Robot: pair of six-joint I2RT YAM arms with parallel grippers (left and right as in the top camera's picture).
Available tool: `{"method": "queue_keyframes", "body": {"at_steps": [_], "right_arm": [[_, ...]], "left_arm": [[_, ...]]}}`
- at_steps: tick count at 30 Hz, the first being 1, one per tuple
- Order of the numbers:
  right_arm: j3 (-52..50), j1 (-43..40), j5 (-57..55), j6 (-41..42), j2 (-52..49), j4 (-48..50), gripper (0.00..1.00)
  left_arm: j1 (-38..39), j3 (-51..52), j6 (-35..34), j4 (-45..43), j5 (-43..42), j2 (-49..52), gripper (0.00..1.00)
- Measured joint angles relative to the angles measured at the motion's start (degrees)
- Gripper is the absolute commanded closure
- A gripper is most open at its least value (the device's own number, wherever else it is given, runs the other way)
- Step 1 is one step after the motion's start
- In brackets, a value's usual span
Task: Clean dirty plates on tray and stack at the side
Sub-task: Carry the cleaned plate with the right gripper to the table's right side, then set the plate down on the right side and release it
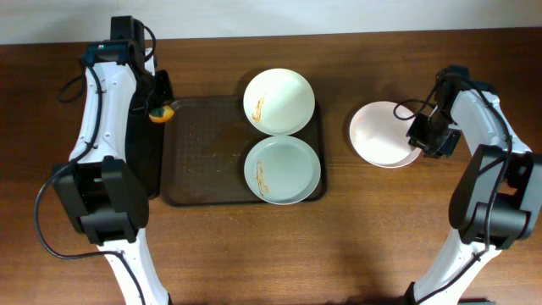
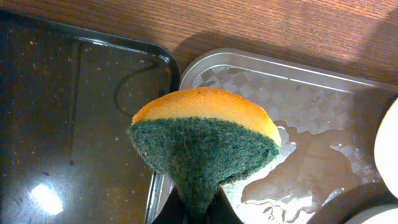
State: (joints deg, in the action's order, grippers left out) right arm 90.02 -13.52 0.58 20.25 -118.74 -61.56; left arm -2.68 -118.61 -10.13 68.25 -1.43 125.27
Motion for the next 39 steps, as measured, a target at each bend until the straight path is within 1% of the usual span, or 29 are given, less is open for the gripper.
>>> {"method": "queue_keyframes", "body": {"at_steps": [3,6,9,10,16,21,26,29,33,35,36,39], "right_arm": [[4.57,0.15,4.42,-2.19,0.0,-5.2,0.6],[9.27,1.07,11.85,-5.73,0.07,-8.46,0.56],[10.6,4.76,17.66,-8.26,0.09,-9.03,0.49],[10.58,6.73,18.47,-8.81,0.09,-9.2,0.49],[9.25,20.37,18.29,-7.48,0.09,-7.34,0.49],[3.48,27.78,14.34,-3.48,0.07,-2.45,0.5],[-0.9,30.53,12.61,-1.77,0.07,1.2,0.6],[-2.38,31.45,12.04,-0.79,0.07,1.95,0.73],[-3.52,31.67,11.8,-0.33,0.07,2.73,0.84],[-4.15,31.69,11.67,-0.17,0.07,3.37,0.93],[-4.48,31.74,11.56,0.24,0.07,3.56,0.96],[-5.25,32.13,11.45,0.74,0.07,3.78,0.96]], "left_arm": [[0.0,0.0,-0.02,-0.02,0.0,0.0,0.99],[0.0,-0.02,0.0,-0.24,0.0,0.0,0.99],[0.0,0.0,0.0,-0.37,0.0,0.0,0.99],[0.0,-0.02,0.0,-0.37,0.0,0.0,0.99],[0.0,0.0,0.0,-0.37,0.0,0.0,0.99],[0.0,0.0,0.0,-0.37,0.0,0.0,0.99],[0.0,0.0,0.0,-0.39,0.0,0.0,0.99],[0.0,0.0,0.0,-0.37,0.0,0.0,0.99],[0.0,0.0,0.0,-0.37,0.0,0.0,0.99],[0.0,0.0,0.0,-0.39,0.0,0.0,0.99],[0.0,0.0,-0.02,-0.37,0.0,0.0,0.99],[0.0,0.0,0.0,-0.37,0.0,0.0,0.99]]}}
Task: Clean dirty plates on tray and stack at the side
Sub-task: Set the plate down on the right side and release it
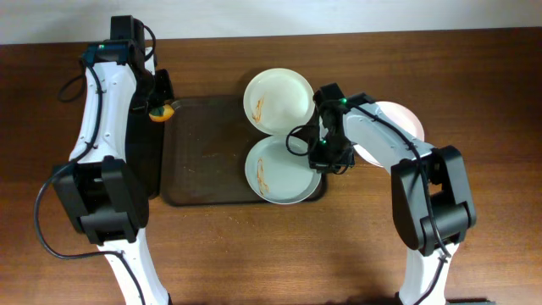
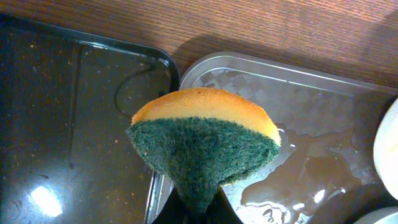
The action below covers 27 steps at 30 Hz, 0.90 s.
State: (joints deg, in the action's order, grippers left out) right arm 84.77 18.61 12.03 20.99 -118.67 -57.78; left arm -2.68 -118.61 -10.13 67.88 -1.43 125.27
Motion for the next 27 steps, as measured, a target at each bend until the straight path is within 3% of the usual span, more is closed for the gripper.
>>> {"method": "queue_keyframes", "body": {"at_steps": [11,22,27], "right_arm": [[2.1,8.96,2.29,1.57,0.0,0.22,0.96],[2.82,19.93,-0.44,16.81,0.0,16.72,0.95],[2.82,21.42,-1.11,19.02,-0.02,16.72,0.58]], "left_arm": [[0.0,-0.02,0.0,0.0,0.0,0.0,0.99],[0.0,0.0,0.0,0.2,0.0,0.0,0.99],[0.0,-0.02,0.0,0.2,0.0,0.0,0.99]]}}
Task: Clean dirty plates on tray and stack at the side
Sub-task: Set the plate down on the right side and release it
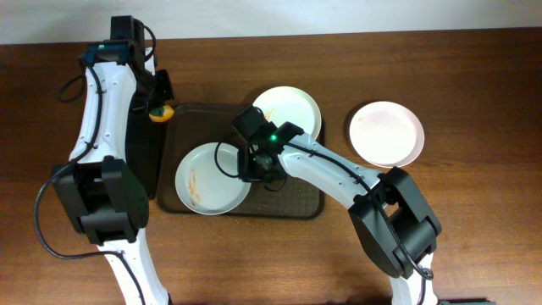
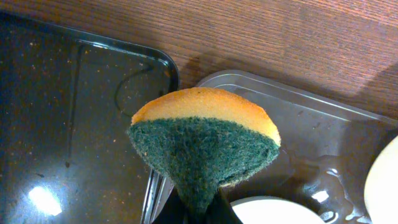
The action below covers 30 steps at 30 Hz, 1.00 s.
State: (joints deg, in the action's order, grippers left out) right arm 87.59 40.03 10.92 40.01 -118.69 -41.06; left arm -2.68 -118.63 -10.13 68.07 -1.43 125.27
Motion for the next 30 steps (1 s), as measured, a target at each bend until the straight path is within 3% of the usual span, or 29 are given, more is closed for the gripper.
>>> {"method": "queue_keyframes", "body": {"at_steps": [2,5,10,16,23,30], "right_arm": [[0.0,0.04,-0.35,0.63,0.0,-0.04,0.52],[0.33,-0.2,-0.15,-0.39,0.0,-2.1,0.52],[7.67,-4.02,0.31,-5.86,0.13,-20.28,0.47],[11.87,-12.44,-6.54,-11.72,3.19,-32.24,0.48],[2.75,-21.86,-7.37,-22.21,3.58,-23.89,0.54],[-5.97,-24.35,-1.16,-25.66,3.56,-10.69,0.61]], "left_arm": [[0.0,0.02,-0.02,0.0,0.0,0.0,0.99],[0.0,0.0,0.0,0.0,0.0,0.0,0.99],[0.0,0.02,0.0,0.02,0.0,0.0,0.99],[0.0,0.0,0.0,-0.07,0.0,0.0,0.99],[0.0,0.02,0.0,-0.24,0.0,0.0,0.99],[0.0,0.0,0.0,-0.28,0.0,0.0,0.99]]}}
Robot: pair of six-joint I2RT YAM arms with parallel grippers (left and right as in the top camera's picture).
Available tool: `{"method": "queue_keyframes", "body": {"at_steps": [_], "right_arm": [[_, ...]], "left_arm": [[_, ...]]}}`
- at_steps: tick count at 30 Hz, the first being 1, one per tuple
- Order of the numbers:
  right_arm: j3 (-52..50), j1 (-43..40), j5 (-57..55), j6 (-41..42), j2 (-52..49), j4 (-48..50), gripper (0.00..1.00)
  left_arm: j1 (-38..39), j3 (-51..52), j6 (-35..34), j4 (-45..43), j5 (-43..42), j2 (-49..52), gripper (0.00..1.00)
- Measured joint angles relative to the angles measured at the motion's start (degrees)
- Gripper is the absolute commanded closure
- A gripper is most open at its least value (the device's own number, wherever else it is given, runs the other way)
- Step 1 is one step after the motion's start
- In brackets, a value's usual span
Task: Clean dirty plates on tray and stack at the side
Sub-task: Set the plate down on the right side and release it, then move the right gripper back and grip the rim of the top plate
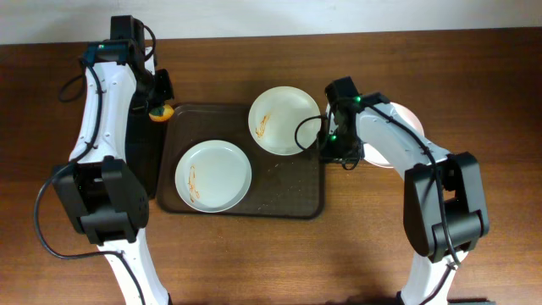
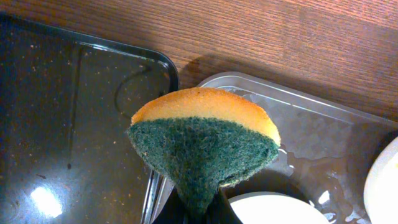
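Note:
A dark brown tray (image 1: 292, 191) holds two dirty white plates with orange smears. One plate (image 1: 213, 175) lies at its front left, and its rim (image 2: 273, 210) shows in the left wrist view. The other plate (image 1: 284, 120) lies at the back right. My left gripper (image 1: 160, 111) hovers at the tray's back left corner, shut on an orange and green sponge (image 2: 205, 140). My right gripper (image 1: 333, 146) is at the tray's right edge, just beside the back plate's rim; its jaws are too small to read. A clean plate (image 1: 405, 129) lies on the table at the right, partly under the right arm.
A black glossy tray (image 2: 56, 112) lies along the brown tray's left side, below the left arm. The brown tray's floor (image 2: 311, 134) is wet near the sponge. Bare wood table (image 1: 364, 246) surrounds the trays.
My right gripper has moved from the middle of the tray, at the front plate's right rim, to the tray's right edge. The back plate sits slightly nearer the front. The left gripper and sponge are unchanged.
The right gripper was at the clean plate on the right, with both dirty plates on the tray's right half. Then it was at the front plate's right rim. Later that plate lay at the tray's front left. Now the gripper is at the tray's right edge.

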State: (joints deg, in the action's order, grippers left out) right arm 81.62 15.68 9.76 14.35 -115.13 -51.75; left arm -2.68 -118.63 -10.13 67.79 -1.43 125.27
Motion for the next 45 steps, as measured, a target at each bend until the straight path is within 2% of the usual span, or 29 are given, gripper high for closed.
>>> {"method": "queue_keyframes", "body": {"at_steps": [2,5,9,28,29,30,31,33,38,40,45], "right_arm": [[-2.1,0.0,1.64,-0.7,0.0,2.23,0.65],[-4.09,0.0,2.75,-1.11,0.0,4.31,0.81],[-4.28,0.0,2.93,-1.03,0.0,5.2,0.95],[-4.24,-2.97,3.41,-1.29,0.0,14.62,0.96],[-4.04,-2.97,3.39,-1.33,0.0,14.62,0.94],[-3.78,-2.97,3.28,-1.38,0.0,14.56,0.72],[-3.1,-2.97,3.21,-1.49,-0.02,14.03,0.59],[-0.52,-2.99,3.41,-1.46,-0.22,11.17,0.51],[11.65,-2.51,8.13,-2.16,-0.42,-0.96,0.47],[13.86,-1.4,9.29,-1.49,-0.42,-0.7,0.48],[14.6,8.96,10.08,4.83,-2.1,4.04,0.52]], "left_arm": [[0.0,0.02,0.0,0.02,0.0,0.0,0.99],[0.0,0.02,0.0,0.0,0.0,0.0,0.99],[0.0,0.02,0.0,-0.02,0.0,0.0,0.99],[0.0,0.02,0.0,-0.17,0.0,0.0,0.99],[0.0,0.0,0.0,-0.24,0.0,0.0,0.99],[0.0,0.0,0.0,-0.33,0.0,0.0,0.99],[0.0,0.02,0.0,-0.39,0.0,0.0,0.99],[0.0,0.02,0.0,-0.39,0.0,0.0,0.99],[0.0,0.0,0.0,-0.42,-0.02,0.0,0.99],[0.0,0.0,0.0,-0.39,-0.02,0.0,0.99],[0.63,0.02,0.0,-0.39,0.0,0.0,0.99]]}}
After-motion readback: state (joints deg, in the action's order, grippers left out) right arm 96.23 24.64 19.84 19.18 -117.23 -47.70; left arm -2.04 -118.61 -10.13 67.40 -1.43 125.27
